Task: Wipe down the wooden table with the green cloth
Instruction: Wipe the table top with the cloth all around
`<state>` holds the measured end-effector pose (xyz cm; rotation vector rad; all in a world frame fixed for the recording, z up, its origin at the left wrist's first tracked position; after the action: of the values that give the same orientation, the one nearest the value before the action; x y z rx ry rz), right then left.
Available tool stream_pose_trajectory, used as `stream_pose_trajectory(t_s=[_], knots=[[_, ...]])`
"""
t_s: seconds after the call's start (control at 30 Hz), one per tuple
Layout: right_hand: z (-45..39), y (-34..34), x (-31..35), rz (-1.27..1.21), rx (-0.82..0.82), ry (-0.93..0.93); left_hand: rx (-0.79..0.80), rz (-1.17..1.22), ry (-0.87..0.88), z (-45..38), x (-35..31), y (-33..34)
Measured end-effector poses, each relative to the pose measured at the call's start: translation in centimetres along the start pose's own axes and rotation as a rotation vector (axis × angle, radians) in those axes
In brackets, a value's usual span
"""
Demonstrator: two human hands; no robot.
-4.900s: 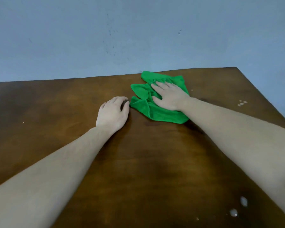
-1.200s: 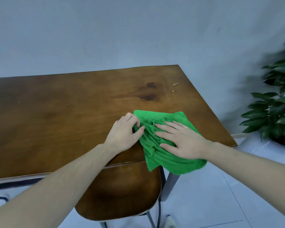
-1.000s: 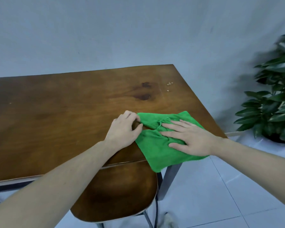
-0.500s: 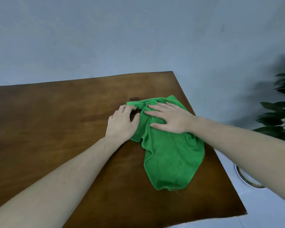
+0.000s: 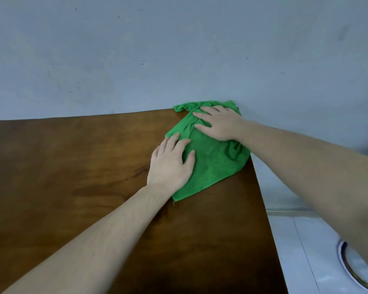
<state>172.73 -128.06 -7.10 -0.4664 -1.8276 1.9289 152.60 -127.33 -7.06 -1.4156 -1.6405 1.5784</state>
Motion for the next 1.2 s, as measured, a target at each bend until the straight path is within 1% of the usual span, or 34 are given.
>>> stream_pose_trajectory(t_s=[0.13, 0.27, 0.33, 0.47, 0.53, 0.67, 0.73, 0.9, 0.97, 1.0, 1.1, 1.13, 1.2], knots=[[-0.1, 0.0, -2.9, -0.048, -0.016, 0.056, -0.008, -0.02, 0.032, 0.2, -0.2, 0.1], [0.7, 0.6, -4.1, -0.13, -0.09, 0.202, -0.043, 0.042, 0.044, 0.3, -0.5, -0.5], [0.9, 0.7, -4.4, -0.231, -0.091, 0.252, -0.047, 0.063, 0.066, 0.5, -0.7, -0.6], [1.1, 0.4, -5.1, -0.555, -0.085, 0.273, 0.016, 0.039, 0.156, 0.6, -1.5, -0.4], [1.8, 0.5, -5.1, -0.632, -0.076, 0.288, 0.038, 0.033, 0.176, 0.6, -1.7, -0.2], [5.1, 1.9, -4.5, -0.589, -0.066, 0.339, 0.041, 0.047, 0.178, 0.6, -1.8, -0.2], [6.5, 2.5, -4.3, -0.608, -0.04, 0.364, 0.046, 0.035, 0.188, 0.6, -1.9, -0.2], [5.4, 1.5, -4.8, -0.662, -0.005, 0.398, 0.053, 0.02, 0.208, 0.8, -2.1, -0.1], [4.4, 1.2, -5.3, -0.766, 0.007, 0.421, 0.037, 0.027, 0.209, 0.9, -2.0, -0.2], [4.1, 1.2, -5.7, -0.856, 0.014, 0.429, 0.023, 0.032, 0.213, 0.9, -2.1, -0.2], [4.2, 1.6, -6.5, -1.218, 0.105, 0.477, -0.039, 0.077, 0.236, 1.2, -2.4, -0.6], [4.4, 1.9, -6.6, -1.291, 0.125, 0.494, -0.046, 0.094, 0.241, 1.4, -2.6, -0.7], [5.3, 2.3, -6.5, -1.354, 0.138, 0.513, -0.029, 0.11, 0.252, 1.8, -2.8, -0.8]])
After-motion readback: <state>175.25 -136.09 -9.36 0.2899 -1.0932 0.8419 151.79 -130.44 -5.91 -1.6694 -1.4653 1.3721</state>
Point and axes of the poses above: each hand's wrist, its own z-axis away from the middle knuckle, its own y-axis out of the palm, x = y × z, the point moved 6 cm from there along -z, towards the middle knuckle, and after that the axes turned 15 degrees about y, right-handed, at the moved point
